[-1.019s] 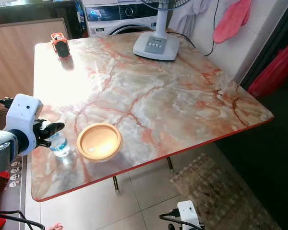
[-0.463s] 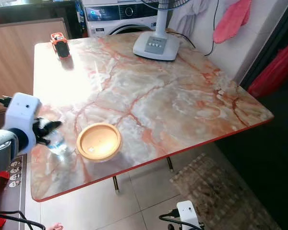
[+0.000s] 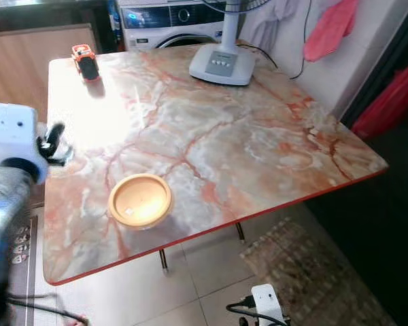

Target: Restocking fridge

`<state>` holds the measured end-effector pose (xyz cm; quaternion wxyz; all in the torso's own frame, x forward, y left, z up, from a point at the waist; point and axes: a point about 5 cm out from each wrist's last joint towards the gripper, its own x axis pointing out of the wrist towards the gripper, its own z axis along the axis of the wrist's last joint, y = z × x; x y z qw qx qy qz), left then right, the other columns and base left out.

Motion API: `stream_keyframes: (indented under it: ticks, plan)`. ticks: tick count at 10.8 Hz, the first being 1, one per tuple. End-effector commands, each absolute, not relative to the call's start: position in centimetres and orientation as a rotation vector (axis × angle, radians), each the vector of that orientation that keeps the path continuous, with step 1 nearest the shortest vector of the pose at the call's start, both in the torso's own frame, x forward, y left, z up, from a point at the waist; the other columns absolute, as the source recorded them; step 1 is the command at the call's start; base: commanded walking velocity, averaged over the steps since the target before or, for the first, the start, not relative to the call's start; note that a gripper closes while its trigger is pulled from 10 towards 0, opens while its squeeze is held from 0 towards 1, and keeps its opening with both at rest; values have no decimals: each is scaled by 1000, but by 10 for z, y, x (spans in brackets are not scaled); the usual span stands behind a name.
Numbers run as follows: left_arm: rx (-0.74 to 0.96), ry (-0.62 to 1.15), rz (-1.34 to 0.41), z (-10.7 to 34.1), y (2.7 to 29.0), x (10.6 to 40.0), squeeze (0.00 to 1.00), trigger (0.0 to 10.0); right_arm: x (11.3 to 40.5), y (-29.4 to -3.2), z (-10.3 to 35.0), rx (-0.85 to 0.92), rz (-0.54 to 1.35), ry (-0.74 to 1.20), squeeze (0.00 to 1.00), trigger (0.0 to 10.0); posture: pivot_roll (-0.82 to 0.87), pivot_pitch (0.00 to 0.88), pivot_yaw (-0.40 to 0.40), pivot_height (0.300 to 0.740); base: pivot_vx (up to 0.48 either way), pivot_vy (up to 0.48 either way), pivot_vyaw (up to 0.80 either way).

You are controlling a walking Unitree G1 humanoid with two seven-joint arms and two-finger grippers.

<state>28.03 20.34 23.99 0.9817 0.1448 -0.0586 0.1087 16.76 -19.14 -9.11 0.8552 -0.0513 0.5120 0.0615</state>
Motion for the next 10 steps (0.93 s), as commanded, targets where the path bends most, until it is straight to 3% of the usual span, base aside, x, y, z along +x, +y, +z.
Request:
stream_keyframes:
  ticks: [1,10]
  plan:
    - [362,-149,245,230,200,279,0,10000,164,-194,-92,-99,115,1087,0,10000,99,41,-63,740,0,0,0]
    - [299,-283,371,197,189,266,0,10000,162,-193,-93,-92,112,1088,0,10000,97,3,-50,740,0,0,0]
